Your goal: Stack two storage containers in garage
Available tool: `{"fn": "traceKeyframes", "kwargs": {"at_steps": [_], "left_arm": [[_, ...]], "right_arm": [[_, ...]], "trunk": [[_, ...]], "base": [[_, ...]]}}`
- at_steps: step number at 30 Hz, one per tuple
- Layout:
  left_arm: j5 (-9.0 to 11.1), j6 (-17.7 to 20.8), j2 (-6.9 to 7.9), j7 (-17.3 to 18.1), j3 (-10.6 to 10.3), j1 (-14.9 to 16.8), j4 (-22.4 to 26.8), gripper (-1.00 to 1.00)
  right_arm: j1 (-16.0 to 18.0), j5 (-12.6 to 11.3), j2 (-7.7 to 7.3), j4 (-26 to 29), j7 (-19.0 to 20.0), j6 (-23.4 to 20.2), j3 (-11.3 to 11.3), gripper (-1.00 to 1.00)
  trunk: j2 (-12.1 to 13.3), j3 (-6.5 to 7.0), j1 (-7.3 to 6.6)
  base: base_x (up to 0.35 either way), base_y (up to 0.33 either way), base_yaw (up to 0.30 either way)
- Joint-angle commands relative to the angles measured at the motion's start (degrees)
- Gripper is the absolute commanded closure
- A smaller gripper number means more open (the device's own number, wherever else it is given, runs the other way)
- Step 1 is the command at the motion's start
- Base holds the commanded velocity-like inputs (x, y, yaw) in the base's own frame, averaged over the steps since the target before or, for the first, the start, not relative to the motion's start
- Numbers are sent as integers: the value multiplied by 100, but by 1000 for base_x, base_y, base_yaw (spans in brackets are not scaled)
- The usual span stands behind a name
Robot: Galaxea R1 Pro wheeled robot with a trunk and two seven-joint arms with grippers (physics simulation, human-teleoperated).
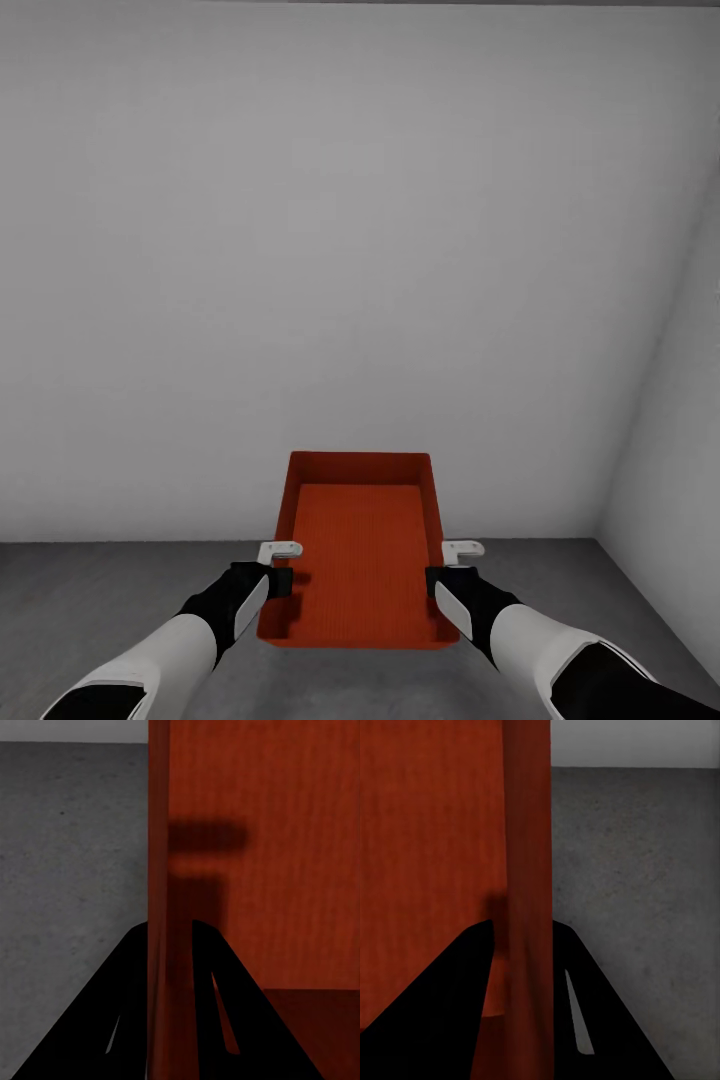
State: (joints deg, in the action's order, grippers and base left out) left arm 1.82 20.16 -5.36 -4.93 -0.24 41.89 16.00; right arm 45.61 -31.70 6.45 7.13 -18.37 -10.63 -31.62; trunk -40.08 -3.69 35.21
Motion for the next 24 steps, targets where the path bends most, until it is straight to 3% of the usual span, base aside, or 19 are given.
{"fn": "traceKeyframes", "kwargs": {"at_steps": [1,24], "left_arm": [[-111,41,-46,-61,39,3,9,100],[-87,58,-72,-32,43,3,11,100]], "right_arm": [[7,69,5,8,-52,-45,-134,100],[5,68,-13,8,-52,-45,-128,100]], "trunk": [[-9,-10,2],[-9,-10,2]], "base": [[0,0,0],[0,0,0]]}}
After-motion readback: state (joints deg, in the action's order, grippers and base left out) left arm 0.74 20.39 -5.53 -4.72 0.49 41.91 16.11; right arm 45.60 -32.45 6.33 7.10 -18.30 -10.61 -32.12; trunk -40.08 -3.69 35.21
